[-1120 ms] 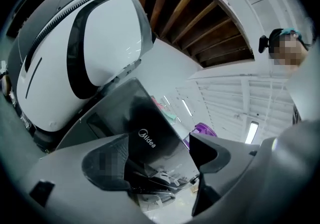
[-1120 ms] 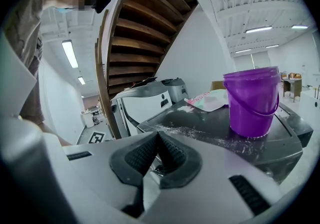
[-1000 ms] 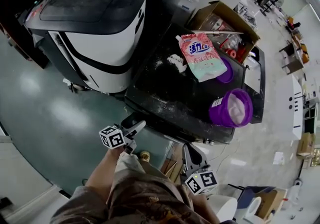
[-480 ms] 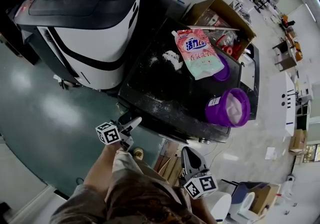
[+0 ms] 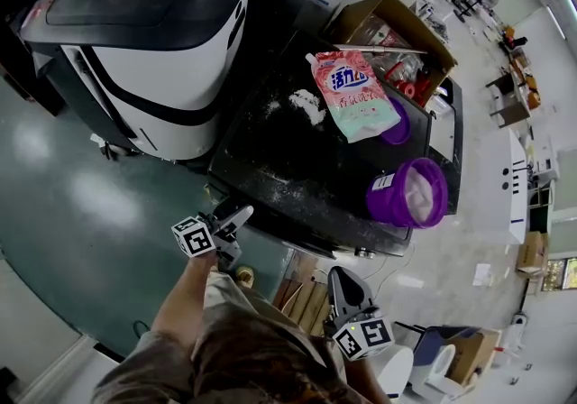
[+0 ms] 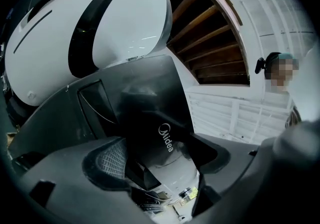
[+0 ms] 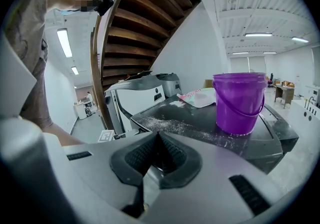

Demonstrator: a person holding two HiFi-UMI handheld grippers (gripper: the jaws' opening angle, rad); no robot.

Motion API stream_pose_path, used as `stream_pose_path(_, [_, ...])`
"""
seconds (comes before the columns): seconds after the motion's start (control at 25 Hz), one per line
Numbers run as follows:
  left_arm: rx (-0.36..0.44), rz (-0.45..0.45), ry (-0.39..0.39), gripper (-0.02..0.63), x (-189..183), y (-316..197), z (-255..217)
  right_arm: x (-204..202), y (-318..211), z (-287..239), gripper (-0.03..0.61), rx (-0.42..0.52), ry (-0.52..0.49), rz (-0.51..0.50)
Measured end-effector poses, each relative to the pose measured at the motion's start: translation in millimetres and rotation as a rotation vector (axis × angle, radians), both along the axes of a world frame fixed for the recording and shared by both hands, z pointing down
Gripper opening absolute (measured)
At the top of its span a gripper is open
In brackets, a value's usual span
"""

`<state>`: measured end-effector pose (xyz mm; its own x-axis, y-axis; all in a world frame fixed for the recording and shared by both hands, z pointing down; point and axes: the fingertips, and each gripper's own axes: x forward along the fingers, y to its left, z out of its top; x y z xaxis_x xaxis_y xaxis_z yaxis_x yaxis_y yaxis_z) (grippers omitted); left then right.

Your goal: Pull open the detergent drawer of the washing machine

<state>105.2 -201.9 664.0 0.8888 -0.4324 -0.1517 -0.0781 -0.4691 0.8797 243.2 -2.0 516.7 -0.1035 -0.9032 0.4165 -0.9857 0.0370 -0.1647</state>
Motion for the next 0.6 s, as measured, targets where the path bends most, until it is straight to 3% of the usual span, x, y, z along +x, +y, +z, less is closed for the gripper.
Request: stream_pose_path(0.6, [-0.049,-0.032,0.096,0.362,-5.6,-3.6,1.8,-3.1,11.2,2.1,0.003,-0.019,0.019,-0.011])
